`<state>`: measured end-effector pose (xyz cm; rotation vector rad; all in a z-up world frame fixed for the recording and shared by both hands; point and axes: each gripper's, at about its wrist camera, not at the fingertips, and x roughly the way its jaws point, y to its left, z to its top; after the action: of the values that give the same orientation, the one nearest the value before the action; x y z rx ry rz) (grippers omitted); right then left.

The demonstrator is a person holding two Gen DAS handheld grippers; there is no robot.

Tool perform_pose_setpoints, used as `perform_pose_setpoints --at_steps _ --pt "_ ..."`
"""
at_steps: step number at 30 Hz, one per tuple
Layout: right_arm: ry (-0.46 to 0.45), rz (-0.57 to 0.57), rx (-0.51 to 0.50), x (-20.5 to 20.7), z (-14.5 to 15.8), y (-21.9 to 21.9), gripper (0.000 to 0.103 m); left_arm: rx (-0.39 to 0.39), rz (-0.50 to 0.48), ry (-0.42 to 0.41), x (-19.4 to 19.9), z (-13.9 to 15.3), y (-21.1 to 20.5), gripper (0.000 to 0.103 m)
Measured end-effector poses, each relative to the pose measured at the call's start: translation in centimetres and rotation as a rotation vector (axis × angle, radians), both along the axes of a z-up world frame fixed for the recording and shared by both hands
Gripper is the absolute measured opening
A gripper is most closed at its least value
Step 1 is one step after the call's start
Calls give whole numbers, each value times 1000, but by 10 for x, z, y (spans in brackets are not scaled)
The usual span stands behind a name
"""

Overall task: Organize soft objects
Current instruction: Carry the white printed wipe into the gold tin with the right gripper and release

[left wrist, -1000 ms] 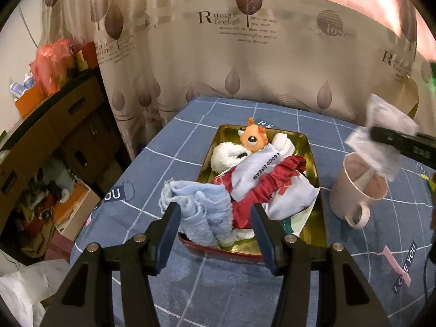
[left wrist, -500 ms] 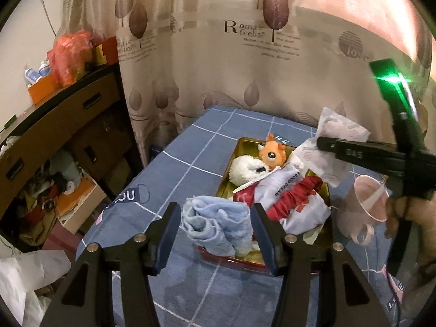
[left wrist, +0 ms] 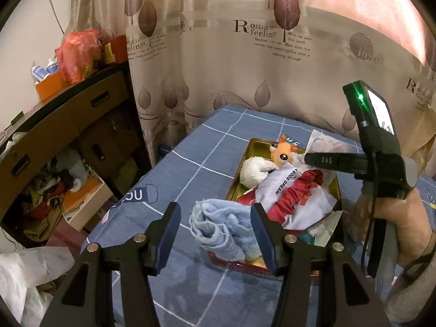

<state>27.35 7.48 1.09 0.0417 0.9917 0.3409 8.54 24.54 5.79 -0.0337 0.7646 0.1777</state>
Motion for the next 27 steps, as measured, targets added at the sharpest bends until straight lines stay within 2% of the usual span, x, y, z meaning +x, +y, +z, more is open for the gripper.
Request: perform_pose_setpoints --at_steps 8,11,13,17,24,27 --pt "17 5 -17 -2 -9 4 20 2 5 0 1 -2 0 54" --pt "8 6 -28 -4 -6 5 35 2 4 0 0 -2 0 54" --pt "3 -1 -33 -5 -4 5 56 3 6 -2 0 -2 0 54" --pt "-27 -1 -43 -11 3 3 61 5 5 -7 -1 -2 -1 54" --pt "-55 -11 -53 -20 20 -4 76 6 -4 -19 -5 0 -4 54" --pt "-74 -14 -65 -26 27 -6 79 8 -9 -15 -7 0 -7 54"
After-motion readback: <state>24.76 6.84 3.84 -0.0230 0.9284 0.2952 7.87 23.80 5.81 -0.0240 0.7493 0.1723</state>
